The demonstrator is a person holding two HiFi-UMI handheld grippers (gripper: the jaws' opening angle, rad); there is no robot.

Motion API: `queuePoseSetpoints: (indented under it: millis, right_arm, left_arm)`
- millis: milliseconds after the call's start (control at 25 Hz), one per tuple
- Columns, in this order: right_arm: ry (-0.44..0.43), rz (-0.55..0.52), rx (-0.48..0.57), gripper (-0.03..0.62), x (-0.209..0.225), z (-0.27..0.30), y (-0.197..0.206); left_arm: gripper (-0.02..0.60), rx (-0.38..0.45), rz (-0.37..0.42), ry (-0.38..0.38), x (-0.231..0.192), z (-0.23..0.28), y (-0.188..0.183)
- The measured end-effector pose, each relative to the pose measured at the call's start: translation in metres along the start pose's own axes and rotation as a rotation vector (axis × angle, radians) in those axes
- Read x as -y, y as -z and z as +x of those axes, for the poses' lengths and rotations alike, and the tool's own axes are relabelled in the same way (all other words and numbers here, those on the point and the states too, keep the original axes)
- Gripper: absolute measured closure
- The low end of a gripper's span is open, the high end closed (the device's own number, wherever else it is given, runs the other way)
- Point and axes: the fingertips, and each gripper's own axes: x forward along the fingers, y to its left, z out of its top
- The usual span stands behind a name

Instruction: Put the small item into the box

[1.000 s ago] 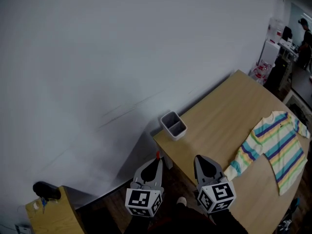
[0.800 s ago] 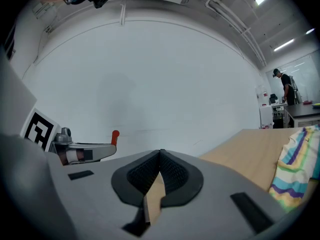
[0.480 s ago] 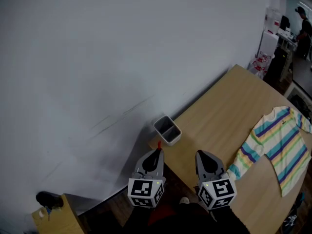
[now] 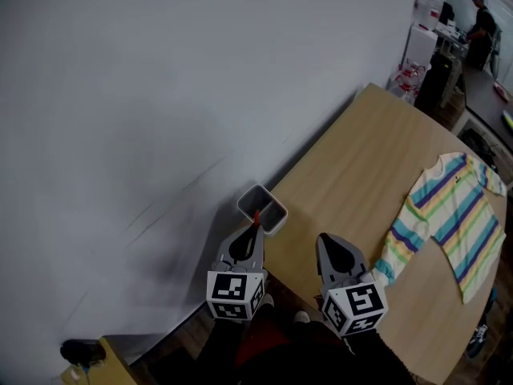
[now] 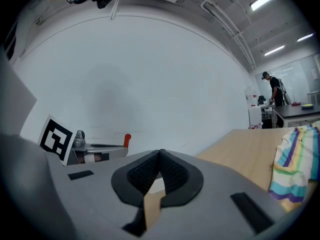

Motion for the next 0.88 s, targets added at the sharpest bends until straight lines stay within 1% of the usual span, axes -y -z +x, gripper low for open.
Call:
queuePoseSetpoints:
  millis: [240,440,880]
  right_arm:
    - [0.05,0.008,-0.031,0.586,-0.003,0.019,0.006]
    - [0.084,0.013,-0.066,0.586,-0.004,0.033,0.017]
    - [0.123,0.019,-0.129,0.586,0.001,0.056,0.039]
  left_arm:
    - [0.569,-0.054,-0.006,0.061,-0.016,0.033,0.021]
    - [0.569,-0.099,-0.014,0.107,-0.022,0.053,0.039]
    - [0.568,-0.204,0.022,0.165,-0.022,0.083,0.07]
